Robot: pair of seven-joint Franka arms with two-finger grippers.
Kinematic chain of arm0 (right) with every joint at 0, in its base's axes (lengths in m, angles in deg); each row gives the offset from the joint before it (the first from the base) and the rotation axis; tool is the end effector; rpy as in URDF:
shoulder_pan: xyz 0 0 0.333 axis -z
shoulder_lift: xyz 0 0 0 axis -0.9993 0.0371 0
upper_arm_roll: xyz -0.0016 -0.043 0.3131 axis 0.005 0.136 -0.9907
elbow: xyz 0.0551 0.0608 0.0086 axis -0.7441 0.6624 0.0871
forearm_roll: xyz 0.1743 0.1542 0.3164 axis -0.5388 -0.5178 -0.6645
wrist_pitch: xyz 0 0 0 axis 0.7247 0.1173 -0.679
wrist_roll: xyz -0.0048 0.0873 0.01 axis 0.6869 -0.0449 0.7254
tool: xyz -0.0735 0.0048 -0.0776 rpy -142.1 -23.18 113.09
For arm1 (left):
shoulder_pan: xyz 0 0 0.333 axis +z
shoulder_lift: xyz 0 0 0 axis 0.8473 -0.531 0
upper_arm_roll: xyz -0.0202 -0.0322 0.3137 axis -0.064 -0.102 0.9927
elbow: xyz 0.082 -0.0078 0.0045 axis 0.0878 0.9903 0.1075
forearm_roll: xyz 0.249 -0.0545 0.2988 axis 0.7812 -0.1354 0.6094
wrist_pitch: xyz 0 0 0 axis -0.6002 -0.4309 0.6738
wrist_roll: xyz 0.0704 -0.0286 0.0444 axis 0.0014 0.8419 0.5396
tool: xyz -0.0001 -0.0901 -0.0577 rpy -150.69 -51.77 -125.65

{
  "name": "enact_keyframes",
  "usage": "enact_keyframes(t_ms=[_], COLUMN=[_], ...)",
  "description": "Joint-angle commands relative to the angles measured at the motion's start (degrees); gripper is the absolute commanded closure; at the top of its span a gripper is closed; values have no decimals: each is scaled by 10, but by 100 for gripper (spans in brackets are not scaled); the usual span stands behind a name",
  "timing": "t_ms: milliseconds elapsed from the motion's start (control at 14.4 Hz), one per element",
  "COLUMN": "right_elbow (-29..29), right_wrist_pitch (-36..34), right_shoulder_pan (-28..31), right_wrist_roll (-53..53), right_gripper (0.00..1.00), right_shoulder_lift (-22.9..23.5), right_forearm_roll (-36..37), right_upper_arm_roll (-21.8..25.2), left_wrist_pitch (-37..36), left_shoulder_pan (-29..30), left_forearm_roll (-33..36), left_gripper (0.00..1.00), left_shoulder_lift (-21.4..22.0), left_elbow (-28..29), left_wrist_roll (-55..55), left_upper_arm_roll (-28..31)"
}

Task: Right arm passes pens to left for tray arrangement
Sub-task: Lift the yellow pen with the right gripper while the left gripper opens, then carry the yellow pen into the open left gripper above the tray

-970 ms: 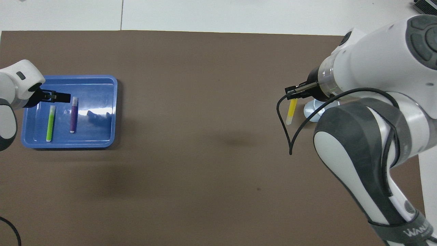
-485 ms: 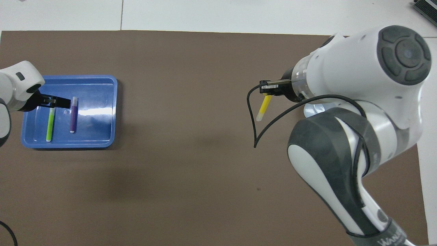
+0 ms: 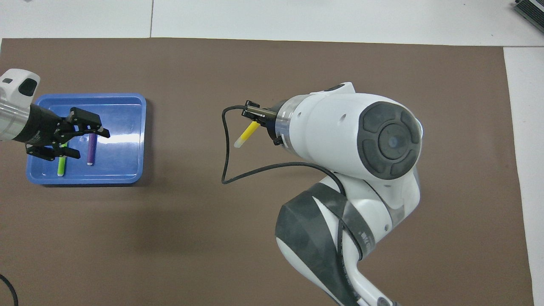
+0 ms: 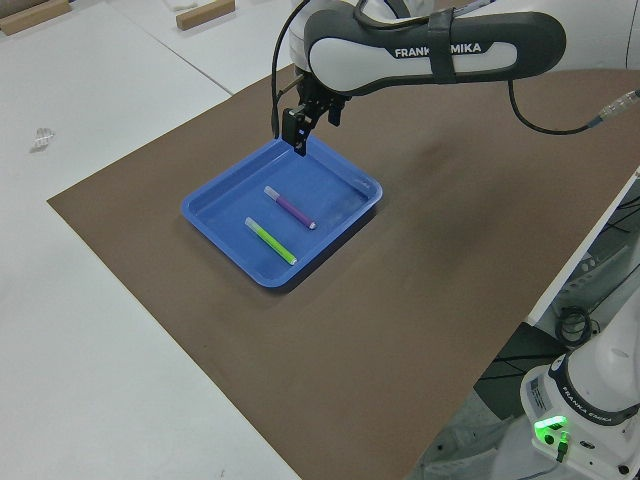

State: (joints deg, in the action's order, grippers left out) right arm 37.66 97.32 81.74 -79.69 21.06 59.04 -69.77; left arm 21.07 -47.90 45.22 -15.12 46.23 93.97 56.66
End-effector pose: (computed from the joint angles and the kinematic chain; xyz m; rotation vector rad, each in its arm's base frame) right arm 0.5569 0.3636 0.5630 -2.6559 0.4749 -0.3738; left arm 0.5843 0.0060 0.4664 2.6992 0.6826 -0.3422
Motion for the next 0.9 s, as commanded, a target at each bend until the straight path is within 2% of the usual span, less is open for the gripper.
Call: enact_keyframes(t_ms=[0, 139, 485, 831], right_elbow=[11, 11, 18, 16], right_wrist_pitch=[29, 73, 190, 232], right_shoulder_pan=[-9, -25, -47, -63], right_wrist_roll=[-38, -39, -40, -58], right_gripper=[100, 100, 100, 100], right_shoulder_lift=[2, 6, 33, 34], right_forearm_roll=[42, 74, 166, 222], right_upper_arm_roll=[1, 2, 1, 2], left_wrist_pitch=[-59, -68, -51, 9], left_shoulder_pan=[0, 3, 2, -4], left_forearm_roll=[-88, -132, -221, -299], left_gripper=[0, 0, 0, 0], left_shoulder_lift=[1, 2, 2, 1], left_elbow=[-8, -8, -10, -6], left_wrist_roll=[132, 210, 316, 372], left_upper_arm_roll=[4, 4, 4, 3])
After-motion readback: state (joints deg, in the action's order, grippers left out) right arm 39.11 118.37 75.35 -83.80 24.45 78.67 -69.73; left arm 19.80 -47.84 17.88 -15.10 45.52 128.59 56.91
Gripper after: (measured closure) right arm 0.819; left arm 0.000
